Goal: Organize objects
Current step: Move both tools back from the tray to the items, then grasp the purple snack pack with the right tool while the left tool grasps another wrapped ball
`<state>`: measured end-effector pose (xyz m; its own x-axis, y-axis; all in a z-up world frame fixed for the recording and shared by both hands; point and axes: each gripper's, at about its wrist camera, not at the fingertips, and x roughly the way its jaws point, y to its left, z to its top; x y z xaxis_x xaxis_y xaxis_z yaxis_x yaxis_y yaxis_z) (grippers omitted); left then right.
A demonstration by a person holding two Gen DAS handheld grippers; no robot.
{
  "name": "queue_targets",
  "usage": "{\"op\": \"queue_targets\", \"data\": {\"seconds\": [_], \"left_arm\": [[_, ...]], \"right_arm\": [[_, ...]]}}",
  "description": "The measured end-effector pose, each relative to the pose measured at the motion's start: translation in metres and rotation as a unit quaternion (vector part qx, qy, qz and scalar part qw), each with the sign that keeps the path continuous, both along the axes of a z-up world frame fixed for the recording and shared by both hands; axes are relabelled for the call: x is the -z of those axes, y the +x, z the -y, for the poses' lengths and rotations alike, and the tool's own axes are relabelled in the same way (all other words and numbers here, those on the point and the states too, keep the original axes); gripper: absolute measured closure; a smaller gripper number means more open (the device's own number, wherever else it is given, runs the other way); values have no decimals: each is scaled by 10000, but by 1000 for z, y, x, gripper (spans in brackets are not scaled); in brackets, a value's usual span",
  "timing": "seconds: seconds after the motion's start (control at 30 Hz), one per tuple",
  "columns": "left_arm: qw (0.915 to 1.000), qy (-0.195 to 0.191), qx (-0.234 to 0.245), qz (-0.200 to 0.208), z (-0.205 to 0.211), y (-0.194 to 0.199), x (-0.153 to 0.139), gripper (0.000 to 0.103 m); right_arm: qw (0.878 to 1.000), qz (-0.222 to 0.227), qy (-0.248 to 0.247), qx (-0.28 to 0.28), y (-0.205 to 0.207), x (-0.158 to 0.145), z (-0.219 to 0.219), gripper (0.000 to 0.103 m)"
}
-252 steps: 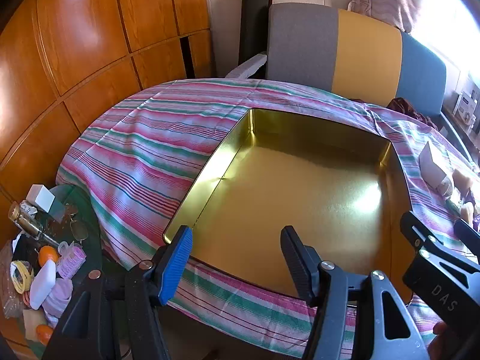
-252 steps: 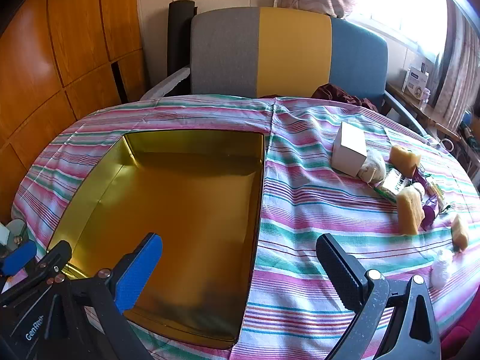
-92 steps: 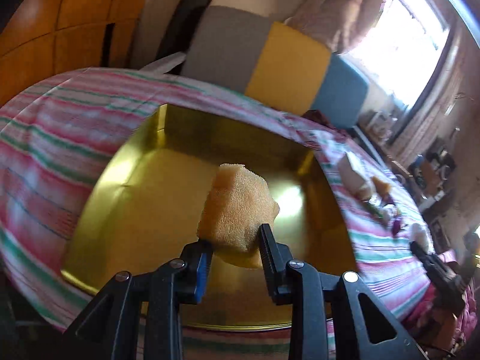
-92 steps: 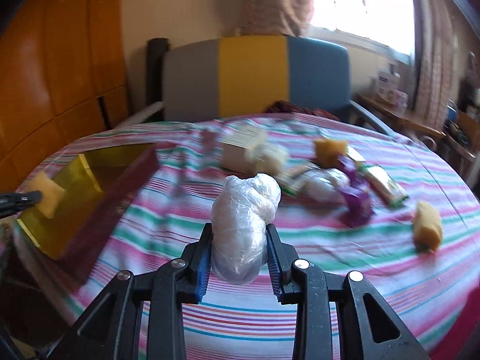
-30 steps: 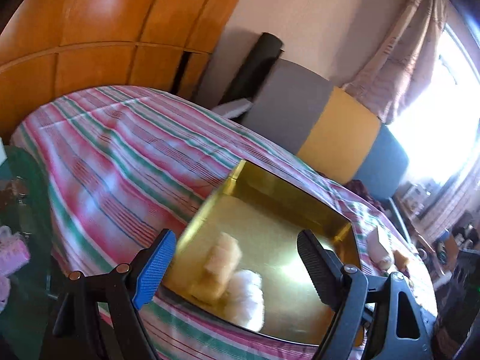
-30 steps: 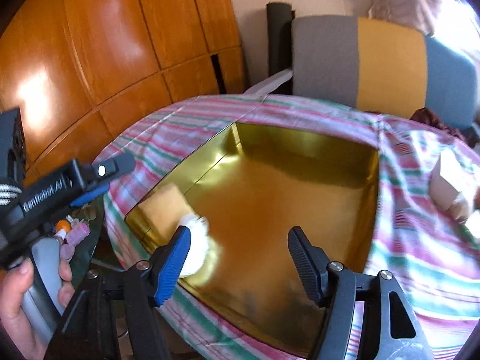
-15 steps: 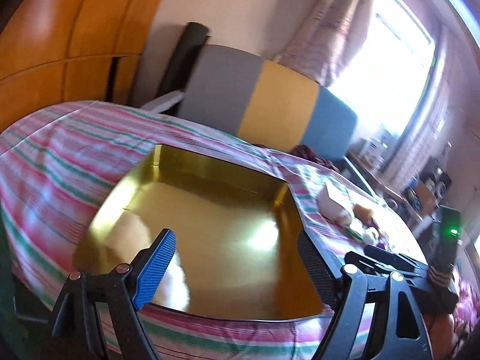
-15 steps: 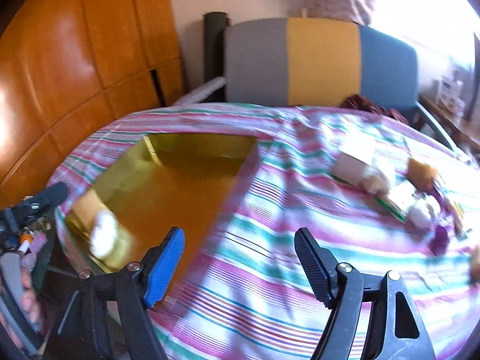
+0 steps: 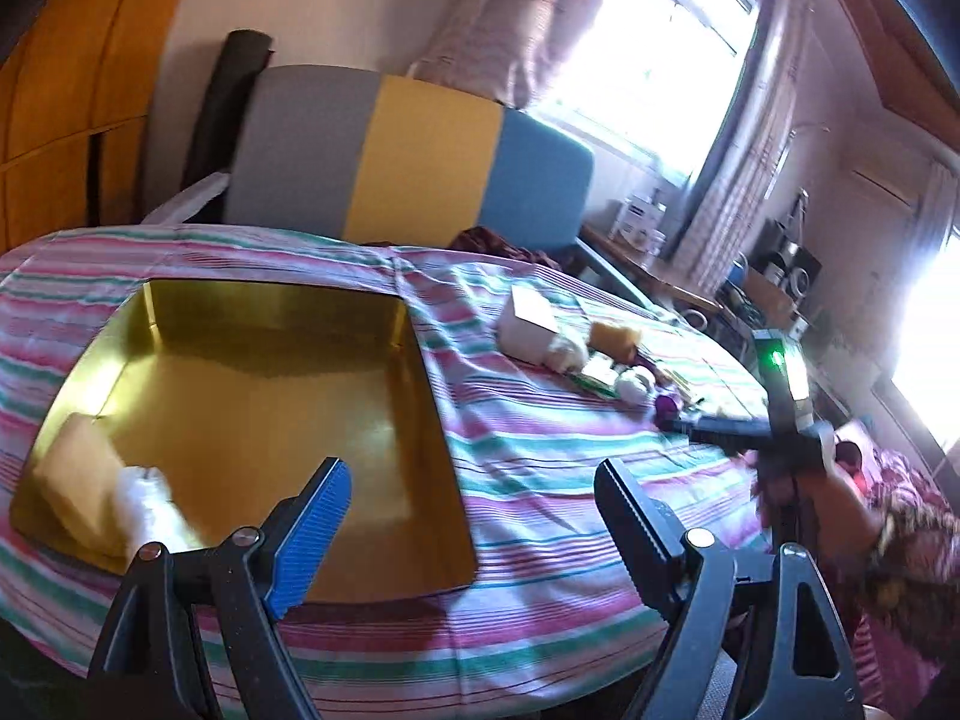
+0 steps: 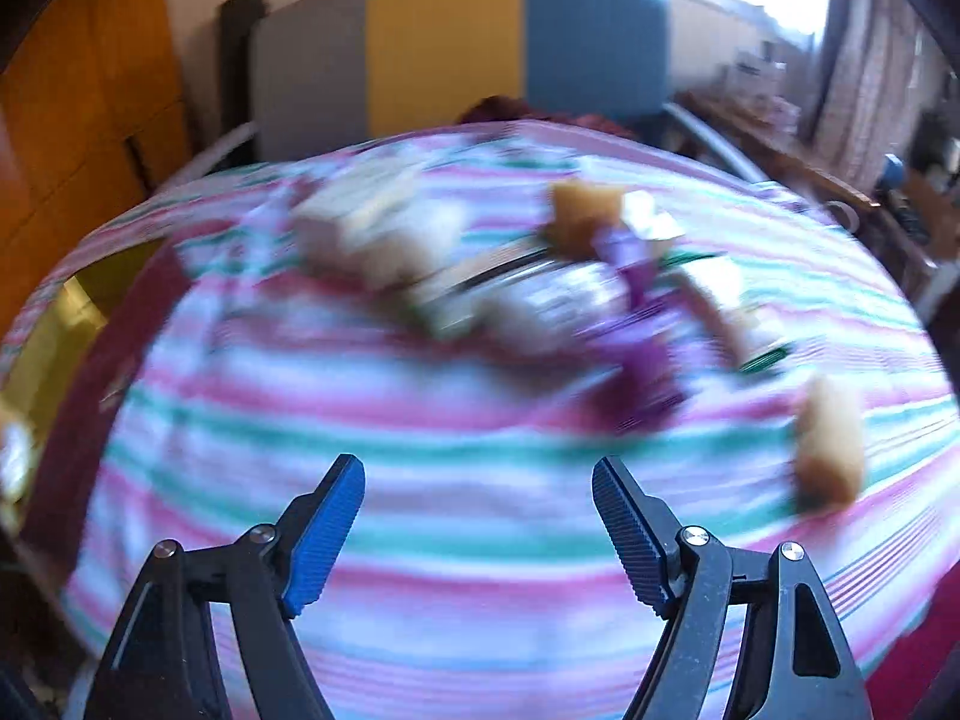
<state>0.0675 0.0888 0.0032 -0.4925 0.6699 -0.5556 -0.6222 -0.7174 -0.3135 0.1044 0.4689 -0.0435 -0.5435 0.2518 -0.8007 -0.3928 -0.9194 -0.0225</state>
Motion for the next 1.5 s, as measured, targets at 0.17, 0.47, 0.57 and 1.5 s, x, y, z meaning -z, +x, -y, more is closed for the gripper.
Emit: {"op": "queue_targets", "data": {"seconds": [0.17,0.47,0.57,1.5], "left_arm": [[9996,-118,249,17,-25,10,-1,18],[9933,-220,906,676,-72,5,6,18],[9912,-314,1089,684,-95,4,5,18],[9591,-1721,2232,-271,-370,-38,54,27]], "right_arm": [[9997,199,93,-122,-11,2,-54,24],[9975,85,-574,-394,-20,28,-84,37],[9971,169,-587,-463,-24,32,-80,44],[9794,-886,-1501,1019,14,-6,-145,71]]}}
